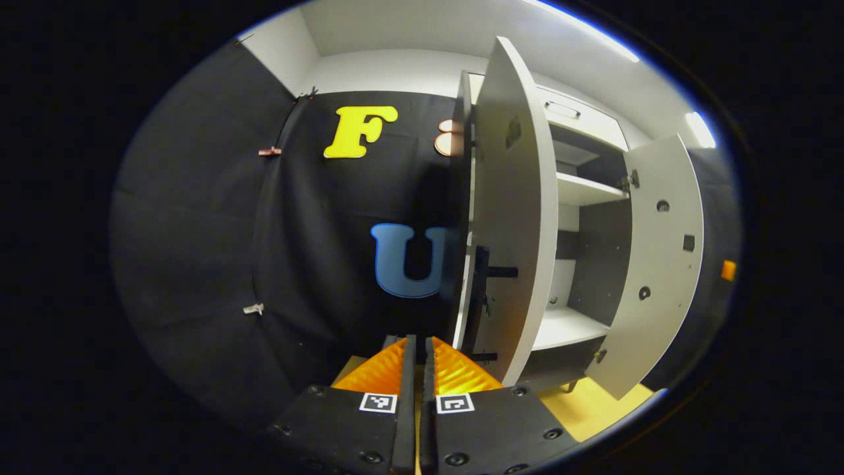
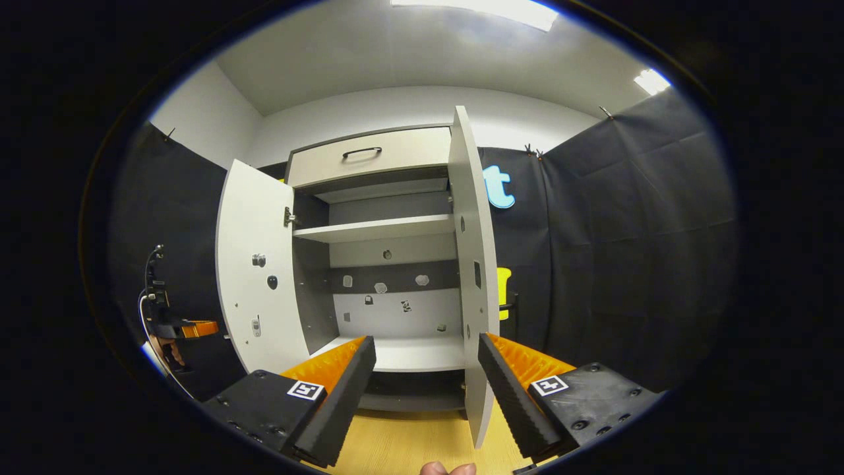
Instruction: Open the right door of the double-door shoe cabinet with the right hand, and open the left door with the left hand.
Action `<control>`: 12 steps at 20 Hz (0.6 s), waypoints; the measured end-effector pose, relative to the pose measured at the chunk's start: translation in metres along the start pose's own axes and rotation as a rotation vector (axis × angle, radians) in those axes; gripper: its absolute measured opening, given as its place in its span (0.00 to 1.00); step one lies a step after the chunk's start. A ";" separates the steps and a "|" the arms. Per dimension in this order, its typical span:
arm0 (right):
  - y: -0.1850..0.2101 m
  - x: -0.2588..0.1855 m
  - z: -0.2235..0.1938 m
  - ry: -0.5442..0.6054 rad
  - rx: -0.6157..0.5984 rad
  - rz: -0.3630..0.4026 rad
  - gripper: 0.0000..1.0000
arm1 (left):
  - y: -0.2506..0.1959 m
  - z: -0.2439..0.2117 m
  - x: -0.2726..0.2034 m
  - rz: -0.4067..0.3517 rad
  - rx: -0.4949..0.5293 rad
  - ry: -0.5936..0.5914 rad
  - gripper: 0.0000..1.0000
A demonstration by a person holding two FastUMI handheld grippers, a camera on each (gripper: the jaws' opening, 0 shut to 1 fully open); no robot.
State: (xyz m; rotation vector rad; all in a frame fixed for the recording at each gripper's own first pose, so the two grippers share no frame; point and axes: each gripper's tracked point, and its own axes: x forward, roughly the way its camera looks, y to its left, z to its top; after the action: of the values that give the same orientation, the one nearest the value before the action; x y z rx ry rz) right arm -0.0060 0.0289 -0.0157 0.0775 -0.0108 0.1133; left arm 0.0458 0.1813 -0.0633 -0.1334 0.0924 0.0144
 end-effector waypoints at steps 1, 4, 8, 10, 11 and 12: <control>0.000 -0.001 0.001 -0.001 -0.002 0.002 0.98 | 0.001 0.004 -0.005 0.001 -0.024 -0.008 0.01; 0.004 -0.001 0.001 0.001 0.010 0.008 0.98 | -0.003 0.010 -0.014 0.001 -0.022 -0.028 0.07; 0.003 -0.003 -0.003 0.017 0.017 0.007 0.98 | -0.020 0.014 -0.021 -0.017 0.035 -0.026 0.08; 0.004 -0.006 -0.003 0.022 0.017 0.009 0.98 | -0.030 0.014 -0.027 -0.018 0.063 -0.022 0.13; 0.003 -0.006 -0.003 0.023 0.013 0.009 0.98 | -0.034 0.015 -0.029 -0.017 0.073 -0.025 0.16; 0.002 -0.006 -0.002 0.022 0.007 0.007 0.98 | -0.040 0.017 -0.032 -0.019 0.076 -0.031 0.28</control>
State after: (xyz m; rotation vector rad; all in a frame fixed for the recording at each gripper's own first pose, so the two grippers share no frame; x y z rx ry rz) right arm -0.0123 0.0302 -0.0178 0.0829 0.0109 0.1211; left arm 0.0162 0.1436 -0.0382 -0.0582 0.0607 -0.0057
